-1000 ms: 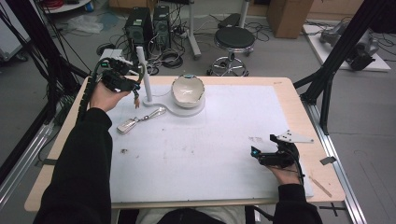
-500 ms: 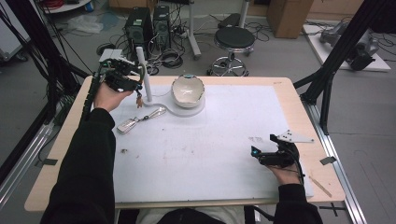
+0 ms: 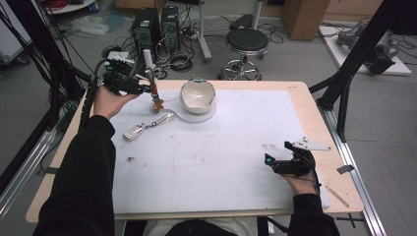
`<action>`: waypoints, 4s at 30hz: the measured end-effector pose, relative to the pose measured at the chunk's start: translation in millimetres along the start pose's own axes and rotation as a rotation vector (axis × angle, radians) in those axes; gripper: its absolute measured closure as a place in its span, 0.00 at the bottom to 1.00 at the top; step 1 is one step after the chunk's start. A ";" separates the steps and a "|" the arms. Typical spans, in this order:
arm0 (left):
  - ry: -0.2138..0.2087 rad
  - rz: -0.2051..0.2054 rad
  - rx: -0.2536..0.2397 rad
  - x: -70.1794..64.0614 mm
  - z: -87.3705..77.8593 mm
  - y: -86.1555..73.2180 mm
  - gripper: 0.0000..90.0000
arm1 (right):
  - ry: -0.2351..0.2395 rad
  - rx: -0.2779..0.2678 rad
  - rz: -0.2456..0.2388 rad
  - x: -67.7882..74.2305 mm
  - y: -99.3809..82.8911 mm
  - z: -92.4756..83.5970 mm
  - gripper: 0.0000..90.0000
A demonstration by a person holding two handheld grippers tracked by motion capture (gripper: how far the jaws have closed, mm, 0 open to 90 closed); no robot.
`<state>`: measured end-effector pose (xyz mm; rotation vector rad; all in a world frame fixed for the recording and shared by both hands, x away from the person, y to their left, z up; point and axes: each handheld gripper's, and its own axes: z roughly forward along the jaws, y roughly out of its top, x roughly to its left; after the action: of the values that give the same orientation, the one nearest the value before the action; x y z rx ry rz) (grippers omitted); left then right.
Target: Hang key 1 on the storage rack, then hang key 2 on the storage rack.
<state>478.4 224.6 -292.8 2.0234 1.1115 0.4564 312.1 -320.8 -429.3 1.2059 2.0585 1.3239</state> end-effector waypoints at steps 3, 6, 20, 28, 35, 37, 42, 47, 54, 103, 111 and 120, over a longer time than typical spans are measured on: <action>-0.042 -0.005 0.011 -0.3 0.0 -2.7 0.38 | 0.000 -0.001 0.001 0.0 0.0 0.0 0.00; -0.066 0.023 0.022 -4.0 1.5 -6.4 0.23 | 0.001 -0.002 0.000 0.1 0.4 0.0 0.00; -0.046 0.031 -0.014 -3.7 6.4 -26.8 0.13 | -0.004 0.002 -0.002 -0.4 0.3 0.5 0.00; -0.023 0.067 0.010 -8.8 15.9 -34.2 0.09 | -0.004 0.001 -0.008 -0.2 0.3 0.7 0.00; -0.032 0.089 0.033 -14.6 22.9 -36.2 0.09 | -0.004 0.002 -0.007 -0.5 0.1 0.3 0.00; -0.036 0.090 0.040 -16.0 26.3 -38.2 0.09 | -0.005 0.002 -0.009 -0.5 0.1 0.4 0.00; -0.038 0.097 0.054 -17.3 30.7 -41.5 0.09 | -0.005 0.002 -0.009 -0.5 0.1 0.4 0.00; -0.021 0.122 0.060 -20.6 36.0 -45.4 0.09 | -0.005 0.002 -0.010 -0.5 0.1 1.0 0.00; -0.035 0.142 0.095 -26.7 50.6 -50.4 0.09 | -0.005 0.003 -0.007 -0.6 0.1 0.2 0.00; -0.116 0.146 0.226 -17.3 120.7 -71.9 0.65 | -0.023 0.030 -0.031 -0.9 -1.1 4.0 0.00; -0.085 0.250 0.239 -22.9 120.5 -72.8 0.82 | -0.031 0.045 -0.042 0.6 -1.5 4.8 0.00; -0.083 0.285 0.213 -23.5 106.1 -67.5 0.83 | -0.028 0.035 -0.041 0.5 -1.4 4.2 0.00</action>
<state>493.6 178.9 -411.3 2.3809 0.8536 0.4051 314.2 -318.5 -432.4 1.1843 2.0838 1.2496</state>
